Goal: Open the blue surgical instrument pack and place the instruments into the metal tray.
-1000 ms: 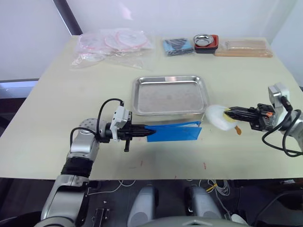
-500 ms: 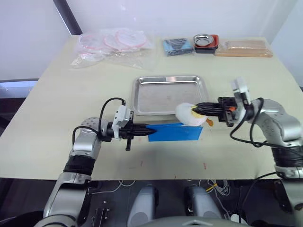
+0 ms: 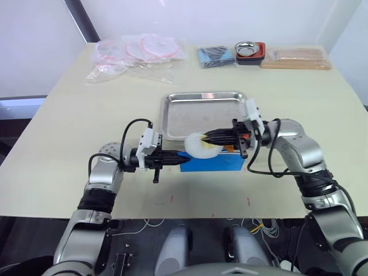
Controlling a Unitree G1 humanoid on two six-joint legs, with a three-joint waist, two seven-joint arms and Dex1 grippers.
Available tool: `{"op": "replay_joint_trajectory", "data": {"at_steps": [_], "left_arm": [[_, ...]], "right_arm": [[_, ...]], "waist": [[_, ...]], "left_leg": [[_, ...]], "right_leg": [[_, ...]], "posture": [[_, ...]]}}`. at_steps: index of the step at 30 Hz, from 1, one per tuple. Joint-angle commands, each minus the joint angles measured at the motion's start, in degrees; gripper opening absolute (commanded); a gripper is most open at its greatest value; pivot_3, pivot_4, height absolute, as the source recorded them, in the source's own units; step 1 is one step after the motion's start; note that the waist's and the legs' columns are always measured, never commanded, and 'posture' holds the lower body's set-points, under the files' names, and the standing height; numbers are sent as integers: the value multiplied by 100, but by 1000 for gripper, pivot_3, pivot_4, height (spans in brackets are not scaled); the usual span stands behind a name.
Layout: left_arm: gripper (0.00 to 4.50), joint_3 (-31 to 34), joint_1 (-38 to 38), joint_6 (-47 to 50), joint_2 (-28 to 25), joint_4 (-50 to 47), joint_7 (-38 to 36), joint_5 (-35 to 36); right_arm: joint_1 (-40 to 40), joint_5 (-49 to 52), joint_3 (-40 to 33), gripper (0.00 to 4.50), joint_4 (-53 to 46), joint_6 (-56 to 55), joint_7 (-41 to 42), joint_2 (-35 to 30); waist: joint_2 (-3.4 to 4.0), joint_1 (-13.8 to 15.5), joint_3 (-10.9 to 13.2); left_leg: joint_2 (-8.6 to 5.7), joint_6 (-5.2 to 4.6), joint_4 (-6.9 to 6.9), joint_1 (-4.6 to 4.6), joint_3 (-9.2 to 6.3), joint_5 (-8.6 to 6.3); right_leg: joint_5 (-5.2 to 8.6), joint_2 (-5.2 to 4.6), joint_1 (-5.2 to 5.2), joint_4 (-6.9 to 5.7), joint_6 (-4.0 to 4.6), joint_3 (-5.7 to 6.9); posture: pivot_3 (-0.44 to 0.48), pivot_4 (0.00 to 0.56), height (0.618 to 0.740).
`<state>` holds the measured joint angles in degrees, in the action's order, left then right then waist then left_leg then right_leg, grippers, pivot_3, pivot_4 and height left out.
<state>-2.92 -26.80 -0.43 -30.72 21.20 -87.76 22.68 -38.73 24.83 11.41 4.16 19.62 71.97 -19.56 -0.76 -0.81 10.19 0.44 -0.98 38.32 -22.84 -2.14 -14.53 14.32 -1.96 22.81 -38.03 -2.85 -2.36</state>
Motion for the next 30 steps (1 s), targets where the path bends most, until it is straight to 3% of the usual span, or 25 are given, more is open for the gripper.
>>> {"op": "replay_joint_trajectory", "data": {"at_steps": [1, 6, 11, 23, 30], "left_arm": [[0, -75, -33, -84, 46, 22, -46, -50], [0, -82, -29, -123, 89, 60, -44, -65], [0, -79, -17, -134, 95, 54, -42, -68], [0, -91, -76, -233, 91, 250, -107, -117], [0, -114, -167, -271, 92, 377, -171, -144]], "right_arm": [[-223, -53, 99, 71, -37, -183, -135, 266], [-187, -137, 227, 71, -129, -224, -373, 628], [18, -142, 286, 71, -378, -167, -276, 501], [604, 988, 386, 71, -1978, 1607, 523, -886], [626, 1765, -189, 71, -2320, 2207, 362, -1229]], "waist": [[0, -3, 0], [1, 5, 0], [1, 12, -1], [1, 11, -1], [0, 9, -1]], "left_leg": [[-1, 0, 0, 0, 1, 0], [-2, 0, 0, 0, -3, 0], [-4, 0, 0, 0, -4, 0], [-3, 0, 0, 1, -7, 0], [-1, 0, 1, 0, -8, 0]], "right_leg": [[0, 0, 0, 0, 0, 0], [0, 0, 0, -1, 0, 3], [0, -3, -1, 0, 0, 3], [1, -4, -2, 0, 1, 5], [1, -4, -3, 2, 0, 6]], "posture": [[0, 150, 740], [0, 150, 740], [0, 150, 740], [0, 150, 740], [0, 150, 740]]}}
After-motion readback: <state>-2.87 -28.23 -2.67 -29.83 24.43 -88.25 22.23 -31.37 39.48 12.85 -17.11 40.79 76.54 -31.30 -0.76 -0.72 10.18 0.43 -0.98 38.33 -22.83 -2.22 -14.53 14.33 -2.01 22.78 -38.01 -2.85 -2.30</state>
